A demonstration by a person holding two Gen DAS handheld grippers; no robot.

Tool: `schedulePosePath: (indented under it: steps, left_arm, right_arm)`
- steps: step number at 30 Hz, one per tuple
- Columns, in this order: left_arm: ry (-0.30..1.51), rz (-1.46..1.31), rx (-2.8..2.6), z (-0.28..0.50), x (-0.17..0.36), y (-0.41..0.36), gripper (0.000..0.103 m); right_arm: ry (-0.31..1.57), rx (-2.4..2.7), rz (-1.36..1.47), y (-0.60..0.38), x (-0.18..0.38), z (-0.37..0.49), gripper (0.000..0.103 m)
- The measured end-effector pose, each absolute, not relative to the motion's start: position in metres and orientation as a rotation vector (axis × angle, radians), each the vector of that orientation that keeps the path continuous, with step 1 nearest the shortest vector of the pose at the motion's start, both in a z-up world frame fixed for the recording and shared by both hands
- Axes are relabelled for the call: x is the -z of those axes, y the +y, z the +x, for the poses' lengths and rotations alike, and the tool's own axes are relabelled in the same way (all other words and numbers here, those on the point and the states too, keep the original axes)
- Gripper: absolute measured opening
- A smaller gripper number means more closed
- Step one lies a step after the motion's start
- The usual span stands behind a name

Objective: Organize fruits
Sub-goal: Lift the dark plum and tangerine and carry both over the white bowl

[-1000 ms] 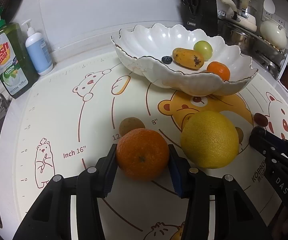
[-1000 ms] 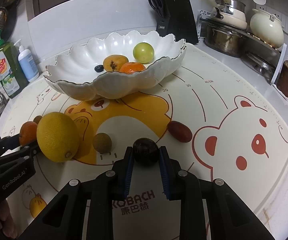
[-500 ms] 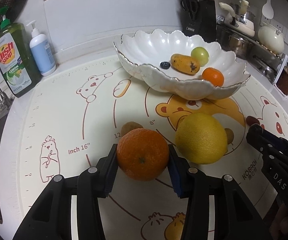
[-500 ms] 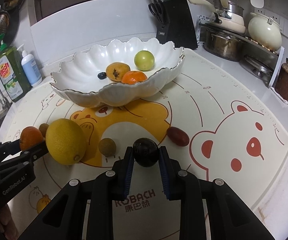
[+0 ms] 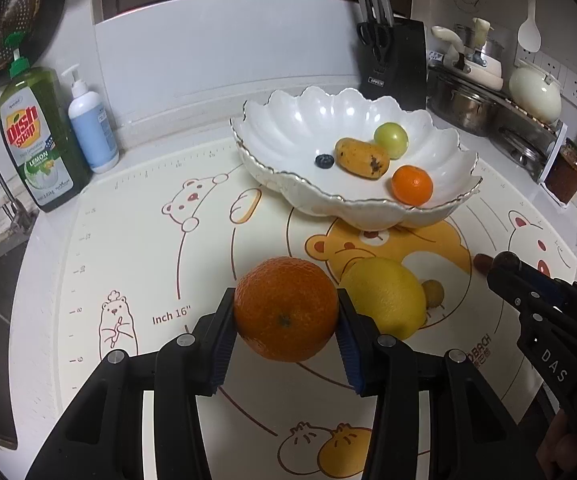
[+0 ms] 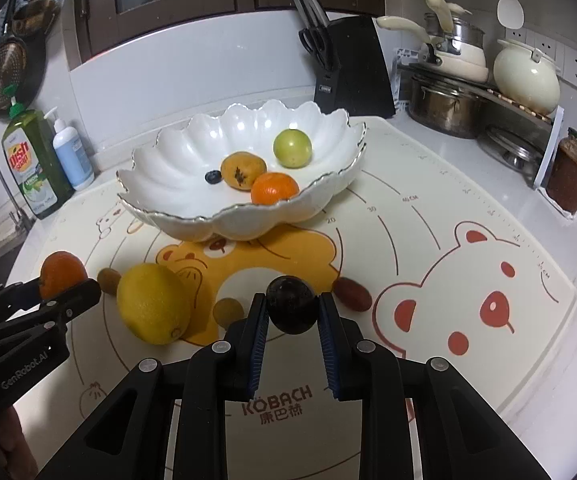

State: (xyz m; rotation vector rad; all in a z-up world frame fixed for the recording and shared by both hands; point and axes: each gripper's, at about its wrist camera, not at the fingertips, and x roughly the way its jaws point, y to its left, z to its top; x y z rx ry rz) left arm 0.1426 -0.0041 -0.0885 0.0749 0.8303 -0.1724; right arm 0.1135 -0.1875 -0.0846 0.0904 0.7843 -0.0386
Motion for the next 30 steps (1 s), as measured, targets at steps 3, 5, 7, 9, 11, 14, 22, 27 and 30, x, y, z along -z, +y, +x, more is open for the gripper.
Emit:
schedulePosePath:
  steps: [3, 5, 7, 9, 11, 14, 22, 27, 30]
  left_arm:
    - [0.825, 0.074, 0.176, 0.143, 0.084, -0.006, 0.045]
    - [0.821, 0.075, 0.178, 0.144, 0.081, -0.008, 0.045]
    - [0.818, 0.075, 0.181, 0.145, 0.079, -0.010, 0.045]
    - [0.812, 0.075, 0.182, 0.146, 0.076, -0.012, 0.045]
    - [0.807, 0.074, 0.185, 0.147, 0.073, -0.013, 0.045]
    - [0.799, 0.073, 0.190, 0.150, 0.067, -0.017, 0.045]
    - [0.774, 0.078, 0.198, 0.164, 0.052, -0.024, 0.045]
    - [0.759, 0.076, 0.198, 0.175, 0.043, -0.028, 0.046]
    - [0.758, 0.074, 0.199, 0.181, 0.040, -0.029, 0.045]
  right_arm:
    - [0.773, 0.035, 0.092, -0.189, 0.079, 0.113, 0.026]
    - [0.765, 0.033, 0.094, -0.190, 0.076, 0.114, 0.026]
    - [0.760, 0.030, 0.098, -0.191, 0.073, 0.114, 0.026]
    - [0.755, 0.031, 0.100, -0.192, 0.071, 0.115, 0.026]
    - [0.749, 0.032, 0.102, -0.194, 0.068, 0.116, 0.026]
    - [0.738, 0.033, 0.103, -0.197, 0.063, 0.118, 0.026]
    - [0.708, 0.036, 0.090, -0.202, 0.048, 0.127, 0.026]
    - [0.689, 0.031, 0.080, -0.203, 0.039, 0.136, 0.026]
    - [0.681, 0.030, 0.076, -0.205, 0.034, 0.143, 0.026]
